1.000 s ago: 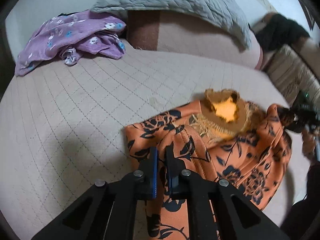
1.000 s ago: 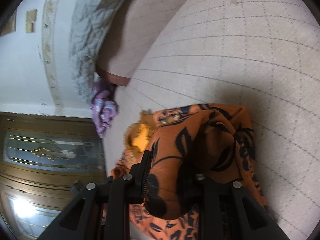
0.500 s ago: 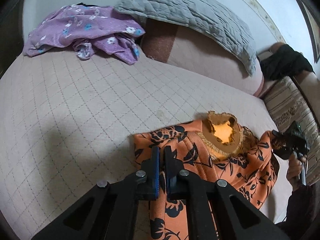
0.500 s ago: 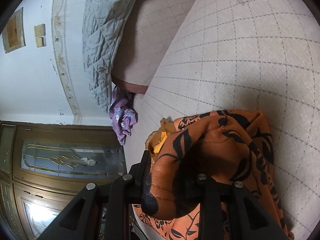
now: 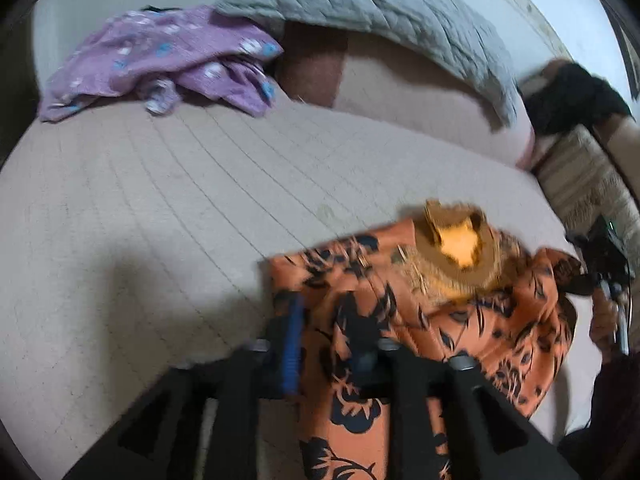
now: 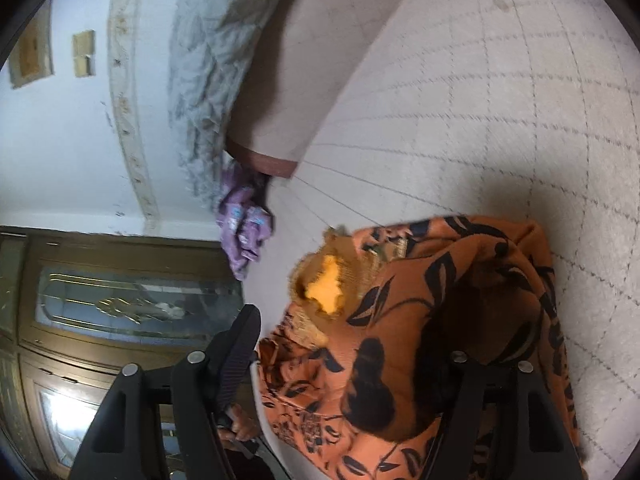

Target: Fold small clothes

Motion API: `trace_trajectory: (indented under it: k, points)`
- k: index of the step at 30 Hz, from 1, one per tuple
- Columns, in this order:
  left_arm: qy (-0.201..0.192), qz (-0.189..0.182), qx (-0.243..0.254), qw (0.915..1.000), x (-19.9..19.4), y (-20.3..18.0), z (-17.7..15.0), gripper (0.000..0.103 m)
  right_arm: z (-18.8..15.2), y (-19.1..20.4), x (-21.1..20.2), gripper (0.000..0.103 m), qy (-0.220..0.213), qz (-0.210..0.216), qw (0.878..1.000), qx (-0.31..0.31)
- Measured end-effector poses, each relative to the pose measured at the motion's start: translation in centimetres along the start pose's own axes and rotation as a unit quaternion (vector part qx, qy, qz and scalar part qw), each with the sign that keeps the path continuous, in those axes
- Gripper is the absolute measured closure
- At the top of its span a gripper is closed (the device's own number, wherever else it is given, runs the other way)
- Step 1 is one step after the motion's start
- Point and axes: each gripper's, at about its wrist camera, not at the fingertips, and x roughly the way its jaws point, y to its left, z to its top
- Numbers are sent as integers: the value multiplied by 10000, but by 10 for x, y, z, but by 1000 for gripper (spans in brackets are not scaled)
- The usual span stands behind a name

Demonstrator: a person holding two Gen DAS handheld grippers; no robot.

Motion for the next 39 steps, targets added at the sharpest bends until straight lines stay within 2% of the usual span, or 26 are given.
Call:
trace_trajectory:
  k: [1, 3, 7, 11, 14, 16, 17, 18, 21, 26, 29, 32, 33, 35, 36, 37, 39]
  points:
    - [107, -29, 62, 9999, 4, -2, -2, 57, 0, -3, 3, 32, 36, -105, 9999, 32]
    - [138, -91, 216, 9996, 5, -8, -4, 57, -1, -6, 6, 32, 74, -184, 9998, 45]
    - [-43, -328, 419, 9986, -4, -17, -5, 57, -1, -5, 6, 32, 56, -189, 9998, 4]
    - [54, -193, 557, 9982, 2, -23, -7, 57, -2, -5, 8, 34, 56, -245, 9997, -11]
    - [97, -63, 628, 9980, 6, -24, -7, 69, -2, -4, 7, 40, 71, -288, 9996, -32]
    - [107, 31, 576, 9983, 6, -21, -5, 83, -2, -2, 5, 51, 99, -311, 9994, -92]
    - [106, 68, 504, 9986, 7, -18, -4, 87, -2, -1, 4, 54, 117, -282, 9995, -129]
    - [101, 94, 420, 9990, 7, -15, -3, 93, -2, 1, 3, 62, 131, -243, 9995, -174]
    - [11, 154, 243, 9996, 6, -8, -1, 95, -2, 11, -3, 72, -8, -61, 9995, -316]
    - [-249, 363, -161, 9989, -3, 5, 4, 97, 1, 10, -1, 75, -268, 82, 9993, -248]
    - [-438, 402, -565, 9966, -12, 21, 10, 97, 7, -1, -6, 75, -752, 510, 9959, 33]
    - [-589, 400, -1200, 9902, -16, 45, 12, 98, 15, -15, -20, 74, -1460, 1310, 9796, 447]
    - [-591, 517, -1348, 9878, -14, 50, 12, 99, 17, -21, -24, 72, -1672, 1495, 9724, 640]
    - [-550, 1234, -1462, 9800, -8, 59, 10, 101, 19, -32, -27, 61, -1903, 1555, 9656, 846]
    - [-532, 1539, -1534, 9746, -5, 65, 8, 101, 19, -35, -28, 41, -1986, 1491, 9645, 902]
    - [-527, 1504, -1710, 9723, -5, 72, 5, 101, 18, -37, -29, 36, -2058, 1430, 9634, 947]
    - [-485, 1250, -1915, 9723, -5, 77, 4, 101, 19, -37, -32, 36, -2055, 1363, 9648, 915]
